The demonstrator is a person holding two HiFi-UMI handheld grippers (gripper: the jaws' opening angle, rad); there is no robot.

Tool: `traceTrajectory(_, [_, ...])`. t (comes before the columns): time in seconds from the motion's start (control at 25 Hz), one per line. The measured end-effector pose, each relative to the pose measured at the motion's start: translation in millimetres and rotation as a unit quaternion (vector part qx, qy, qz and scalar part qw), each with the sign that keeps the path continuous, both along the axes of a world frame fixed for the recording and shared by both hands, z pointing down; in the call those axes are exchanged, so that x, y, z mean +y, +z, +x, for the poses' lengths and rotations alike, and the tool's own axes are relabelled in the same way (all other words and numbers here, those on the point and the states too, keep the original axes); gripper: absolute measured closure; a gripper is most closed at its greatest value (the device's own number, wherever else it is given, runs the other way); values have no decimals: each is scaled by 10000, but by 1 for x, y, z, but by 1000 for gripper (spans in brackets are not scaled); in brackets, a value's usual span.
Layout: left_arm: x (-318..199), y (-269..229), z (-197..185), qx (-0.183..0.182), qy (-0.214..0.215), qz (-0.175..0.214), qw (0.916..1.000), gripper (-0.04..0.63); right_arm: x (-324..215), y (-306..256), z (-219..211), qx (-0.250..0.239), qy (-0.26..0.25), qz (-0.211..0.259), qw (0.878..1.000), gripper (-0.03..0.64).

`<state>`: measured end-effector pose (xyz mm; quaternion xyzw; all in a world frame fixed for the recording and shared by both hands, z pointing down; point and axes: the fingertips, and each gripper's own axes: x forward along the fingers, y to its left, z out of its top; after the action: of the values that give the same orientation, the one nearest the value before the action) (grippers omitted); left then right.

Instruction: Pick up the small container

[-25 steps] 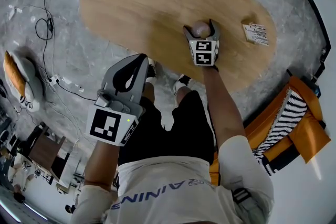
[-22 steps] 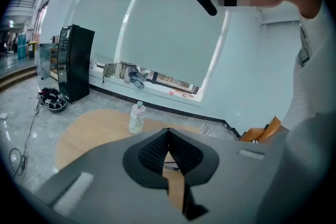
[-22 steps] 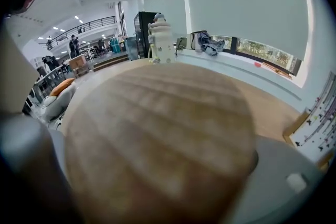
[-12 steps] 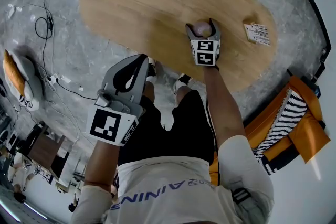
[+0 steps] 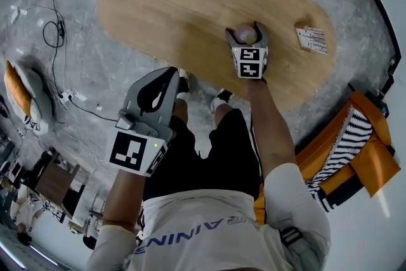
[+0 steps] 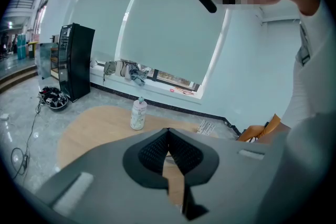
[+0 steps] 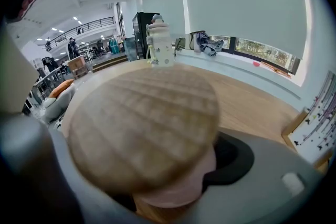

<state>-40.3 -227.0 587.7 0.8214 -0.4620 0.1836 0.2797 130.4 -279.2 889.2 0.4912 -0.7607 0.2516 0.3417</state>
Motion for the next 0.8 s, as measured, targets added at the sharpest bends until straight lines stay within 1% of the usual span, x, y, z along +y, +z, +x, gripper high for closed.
traceTrajectory(0.2, [2, -1, 1, 2, 42, 13, 10000, 594, 1, -8, 2, -38, -54, 40, 10000, 193])
traceTrajectory(0.4, [3, -5, -1, 17, 51, 31, 10000, 594, -1, -37, -2, -81, -107, 192, 9997, 193])
traceTrajectory(0.56, [-1, -19, 0, -27, 123, 204, 9997, 594, -7, -76, 0, -192, 0, 364, 9992, 193])
traceTrajectory(0.8, [-7, -56, 8, 138, 175, 421, 9989, 594, -6, -159, 8, -347, 127, 584, 9976, 192])
